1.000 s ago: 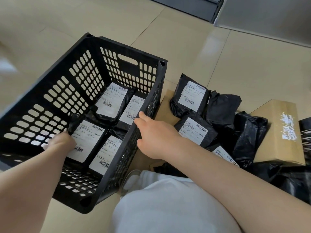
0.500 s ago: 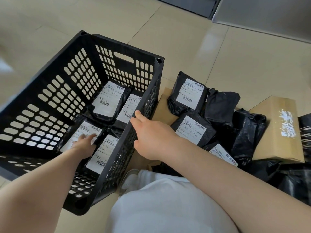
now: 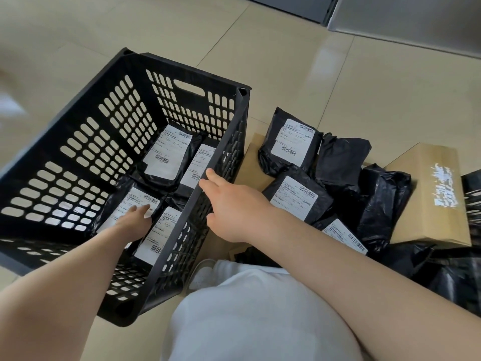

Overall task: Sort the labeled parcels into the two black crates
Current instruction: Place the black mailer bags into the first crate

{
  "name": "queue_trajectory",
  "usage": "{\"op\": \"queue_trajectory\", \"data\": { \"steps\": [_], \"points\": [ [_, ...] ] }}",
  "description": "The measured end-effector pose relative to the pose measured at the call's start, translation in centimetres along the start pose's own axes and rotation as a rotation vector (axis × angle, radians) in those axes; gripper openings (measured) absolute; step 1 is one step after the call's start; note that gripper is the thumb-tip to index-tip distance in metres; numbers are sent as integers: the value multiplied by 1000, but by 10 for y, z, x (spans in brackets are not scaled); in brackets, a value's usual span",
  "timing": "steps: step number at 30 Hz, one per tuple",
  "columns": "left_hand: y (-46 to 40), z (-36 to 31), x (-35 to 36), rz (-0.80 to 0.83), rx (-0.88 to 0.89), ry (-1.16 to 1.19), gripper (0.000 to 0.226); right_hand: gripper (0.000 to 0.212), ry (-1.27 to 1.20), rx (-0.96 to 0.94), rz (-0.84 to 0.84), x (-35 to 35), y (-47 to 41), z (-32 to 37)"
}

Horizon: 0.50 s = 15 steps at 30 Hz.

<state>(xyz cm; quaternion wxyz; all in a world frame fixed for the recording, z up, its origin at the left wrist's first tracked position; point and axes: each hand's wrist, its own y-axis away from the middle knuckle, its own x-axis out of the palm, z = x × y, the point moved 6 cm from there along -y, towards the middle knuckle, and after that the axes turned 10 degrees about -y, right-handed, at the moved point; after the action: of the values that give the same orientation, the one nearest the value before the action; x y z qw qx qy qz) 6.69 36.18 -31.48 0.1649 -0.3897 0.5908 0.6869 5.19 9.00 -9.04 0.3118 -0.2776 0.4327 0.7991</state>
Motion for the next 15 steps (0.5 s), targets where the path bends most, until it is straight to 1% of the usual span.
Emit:
{"op": "queue_trajectory", "data": {
  "steps": [3,7,9,11,15],
  "points": [
    [9,-15,-13,-67,19,64,56,71,-11,-32,4,2,3,-3],
    [28,-42,-40,-150,12,354,53,75,-14,-87,-17,4,3,-7],
    [42,-60,-56,-167,52,481,53,74,-84,-113,-28,4,5,-11],
    [56,-79,-74,-176,106,545,53,74,-144,-107,-63,2,7,-19],
    [86,-114,-111,-237,204,624,54,72,-91,-49,-127,-4,18,-42]
  ]
}}
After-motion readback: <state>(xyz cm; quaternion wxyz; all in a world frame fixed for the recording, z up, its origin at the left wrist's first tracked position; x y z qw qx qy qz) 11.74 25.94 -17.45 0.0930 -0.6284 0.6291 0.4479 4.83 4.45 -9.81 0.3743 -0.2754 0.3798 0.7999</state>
